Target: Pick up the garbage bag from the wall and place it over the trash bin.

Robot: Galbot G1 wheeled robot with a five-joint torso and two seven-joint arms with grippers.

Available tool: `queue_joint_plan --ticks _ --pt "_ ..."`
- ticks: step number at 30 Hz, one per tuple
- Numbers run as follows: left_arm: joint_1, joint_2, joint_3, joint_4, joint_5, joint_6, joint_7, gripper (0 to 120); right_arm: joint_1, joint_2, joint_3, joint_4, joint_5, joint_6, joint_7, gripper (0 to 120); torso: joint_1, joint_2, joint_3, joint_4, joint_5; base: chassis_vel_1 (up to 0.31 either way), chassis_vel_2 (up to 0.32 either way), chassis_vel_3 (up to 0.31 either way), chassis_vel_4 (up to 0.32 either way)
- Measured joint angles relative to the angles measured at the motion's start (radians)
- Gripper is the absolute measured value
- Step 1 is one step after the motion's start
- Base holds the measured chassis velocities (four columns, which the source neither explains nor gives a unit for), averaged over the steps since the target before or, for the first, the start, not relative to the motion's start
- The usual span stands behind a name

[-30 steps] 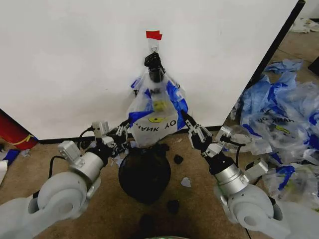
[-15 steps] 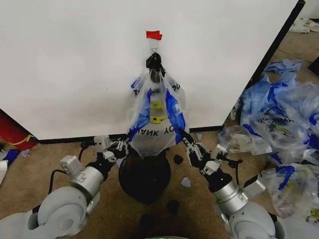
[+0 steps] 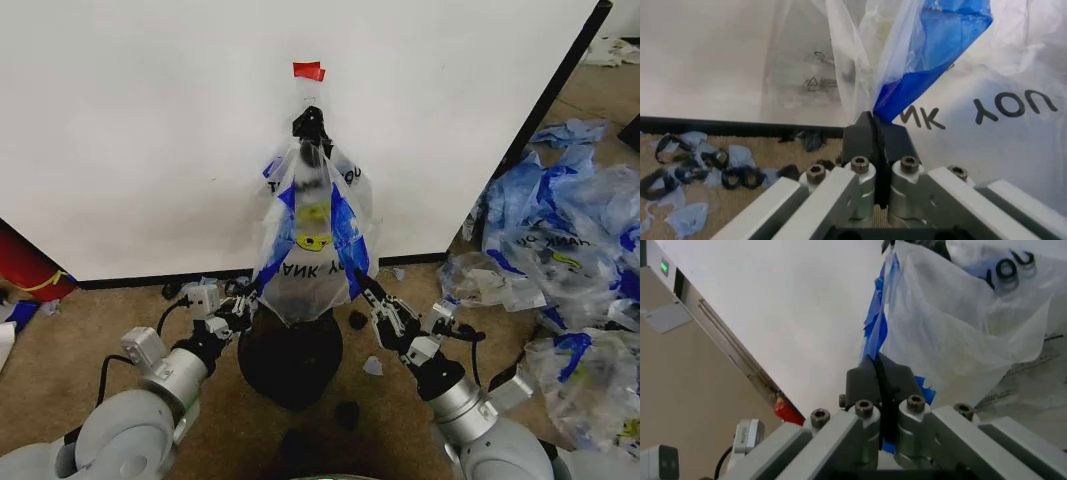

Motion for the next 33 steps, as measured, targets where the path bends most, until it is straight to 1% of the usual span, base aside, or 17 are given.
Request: queue_joint_plan --ticks 16,33 --pt "0.047 -0.011 -0.004 -0.003 0.029 -0.003 -0.006 0 -0.072 0.009 -0.002 -0.022 -0.054 0.016 -0.026 0 0.000 0.000 0.000 0.0000 0.0000 0.000 0.000 0.000 0.000" --pt "0.076 -0.036 -0.002 0.012 0.057 -0.007 -0.008 0 -0.098 0.025 -0.012 -0.048 -0.078 0.021 -0.034 0 0.000 0.000 0.000 0.0000 -0.0001 0.000 0.000 0.000 0.000"
